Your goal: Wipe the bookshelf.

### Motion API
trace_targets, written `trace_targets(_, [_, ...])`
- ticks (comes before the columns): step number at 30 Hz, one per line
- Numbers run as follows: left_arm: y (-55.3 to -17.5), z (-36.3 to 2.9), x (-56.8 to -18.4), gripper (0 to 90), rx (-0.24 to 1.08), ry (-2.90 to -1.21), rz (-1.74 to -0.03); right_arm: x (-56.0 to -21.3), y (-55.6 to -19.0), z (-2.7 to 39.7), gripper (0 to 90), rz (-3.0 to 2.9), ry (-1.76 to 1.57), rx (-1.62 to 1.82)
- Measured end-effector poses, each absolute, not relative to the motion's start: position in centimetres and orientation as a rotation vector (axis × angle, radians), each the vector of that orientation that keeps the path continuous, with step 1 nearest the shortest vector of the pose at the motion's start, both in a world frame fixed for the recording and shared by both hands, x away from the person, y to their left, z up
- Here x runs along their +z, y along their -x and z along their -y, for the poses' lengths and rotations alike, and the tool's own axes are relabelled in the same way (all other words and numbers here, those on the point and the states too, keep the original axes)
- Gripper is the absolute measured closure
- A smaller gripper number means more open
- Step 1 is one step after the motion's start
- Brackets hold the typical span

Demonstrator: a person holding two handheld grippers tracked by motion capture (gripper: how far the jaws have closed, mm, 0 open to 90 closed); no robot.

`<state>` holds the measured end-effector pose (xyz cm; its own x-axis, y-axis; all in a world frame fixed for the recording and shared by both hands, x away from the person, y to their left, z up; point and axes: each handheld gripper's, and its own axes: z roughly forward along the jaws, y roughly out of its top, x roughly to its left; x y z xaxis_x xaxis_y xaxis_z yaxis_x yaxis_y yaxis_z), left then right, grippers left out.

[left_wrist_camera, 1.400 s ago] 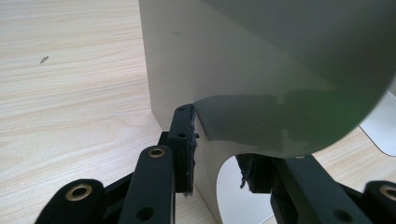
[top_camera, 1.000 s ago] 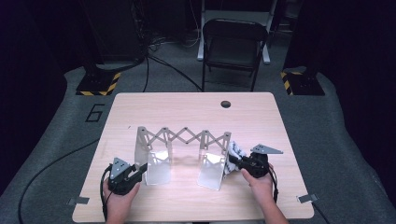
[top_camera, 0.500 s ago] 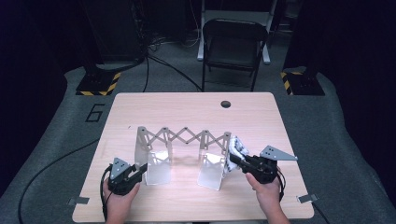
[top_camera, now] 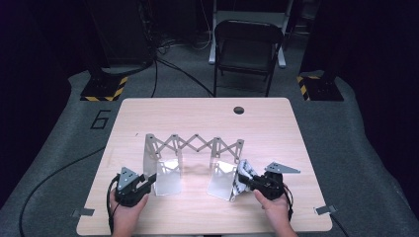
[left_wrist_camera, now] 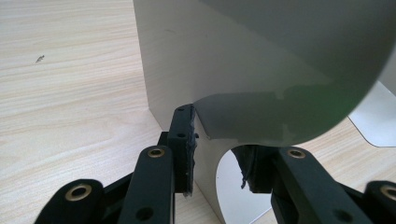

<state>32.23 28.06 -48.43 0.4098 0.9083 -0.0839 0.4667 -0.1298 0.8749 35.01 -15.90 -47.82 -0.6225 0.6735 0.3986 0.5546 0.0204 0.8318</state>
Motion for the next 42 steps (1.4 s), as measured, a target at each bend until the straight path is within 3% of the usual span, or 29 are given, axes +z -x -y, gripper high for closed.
trace_targets(2, [-32.2, -28.0, -48.4, 69.0, 0.609, -1.757, -1.199, -44.8, -33.6, 16.0, 77.2, -2.094, -1.185, 1.774])
trace_targets(7, [-32.2, -28.0, -48.4, 69.2, 0.612, -1.755, -1.199, -43.3, -32.3, 15.6, 77.2, -2.078, -1.105, 1.790])
trace_targets(16, [-32.2, -28.0, -48.4, 69.6, 0.608, -1.771, -1.194, -49.6, -33.9, 14.9, 77.2, -2.245, -1.289, 1.564])
trace_targets(20, [-32.2, -28.0, -48.4, 69.8, 0.606, -1.773, -1.192, -50.0, -34.0, 14.9, 77.2, -2.249, -1.318, 1.555])
trace_targets(29, [-32.1, -27.9, -48.4, 71.6, 0.590, -1.786, -1.180, -43.5, -30.6, 14.8, 77.2, -2.097, -1.127, 1.765])
trace_targets(32, [-32.1, -27.8, -48.4, 72.2, 0.591, -1.784, -1.177, -42.8, -29.8, 14.4, 77.2, -2.103, -1.076, 1.744])
trace_targets(36, [-32.1, -27.8, -48.5, 72.4, 0.589, -1.782, -1.178, -44.6, -30.1, 14.0, 77.2, -2.156, -1.115, 1.659])
trace_targets(42, [-32.2, -27.9, -48.5, 73.3, 0.583, -1.783, -1.179, -50.2, -31.9, 13.7, 77.3, -2.282, -1.323, 1.519])
